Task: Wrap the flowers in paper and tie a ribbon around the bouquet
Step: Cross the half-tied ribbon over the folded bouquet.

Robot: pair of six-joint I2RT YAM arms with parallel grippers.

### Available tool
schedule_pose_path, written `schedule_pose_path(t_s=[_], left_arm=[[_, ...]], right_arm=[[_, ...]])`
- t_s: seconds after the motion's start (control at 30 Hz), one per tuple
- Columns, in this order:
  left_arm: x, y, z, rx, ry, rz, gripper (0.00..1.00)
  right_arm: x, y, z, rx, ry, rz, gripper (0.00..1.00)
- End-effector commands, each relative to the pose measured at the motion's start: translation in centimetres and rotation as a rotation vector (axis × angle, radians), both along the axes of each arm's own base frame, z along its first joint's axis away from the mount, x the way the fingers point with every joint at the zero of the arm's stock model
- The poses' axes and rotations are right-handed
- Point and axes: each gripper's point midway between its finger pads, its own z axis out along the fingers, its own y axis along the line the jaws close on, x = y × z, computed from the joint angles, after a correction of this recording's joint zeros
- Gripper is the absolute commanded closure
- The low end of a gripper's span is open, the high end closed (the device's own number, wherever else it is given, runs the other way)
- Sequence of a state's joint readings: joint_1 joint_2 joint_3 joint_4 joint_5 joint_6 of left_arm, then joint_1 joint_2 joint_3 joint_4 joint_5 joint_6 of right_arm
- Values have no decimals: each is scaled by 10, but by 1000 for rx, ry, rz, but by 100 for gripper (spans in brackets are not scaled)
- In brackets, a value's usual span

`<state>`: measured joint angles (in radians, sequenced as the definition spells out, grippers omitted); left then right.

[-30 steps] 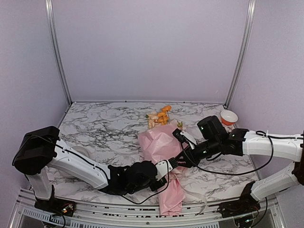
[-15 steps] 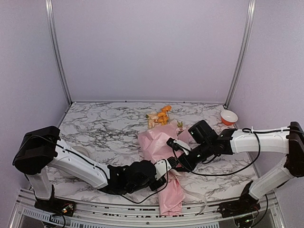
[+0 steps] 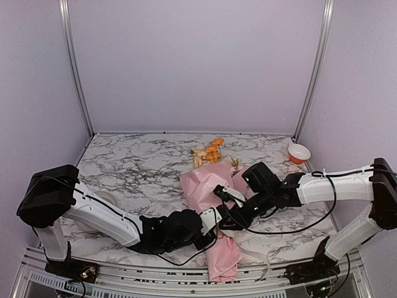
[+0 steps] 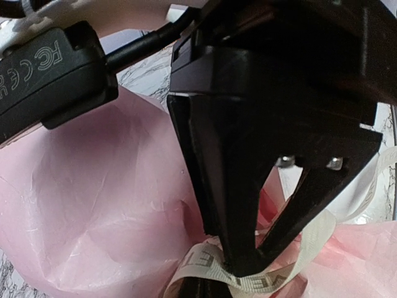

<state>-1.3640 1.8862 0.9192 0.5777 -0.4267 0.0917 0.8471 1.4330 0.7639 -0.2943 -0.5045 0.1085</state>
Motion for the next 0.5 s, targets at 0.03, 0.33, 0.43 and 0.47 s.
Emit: schedule_pose_path(t_s=[0.03,0.33,0.43,0.47], left_arm=[[3,3,-4,-13,17,9,100],[4,5,-9,-7,23,16,100],[4,6,-10,-6,26,18,100],[4,6,-10,-6,25,18,100]], right_arm=[[11,2,0,-42,-96,-35,69],[18,-2,-3,-87,-169,-68,81],[16,-1,-6,-89,-159,-58,86],[15,0,-6,-83,-152,-49,89]])
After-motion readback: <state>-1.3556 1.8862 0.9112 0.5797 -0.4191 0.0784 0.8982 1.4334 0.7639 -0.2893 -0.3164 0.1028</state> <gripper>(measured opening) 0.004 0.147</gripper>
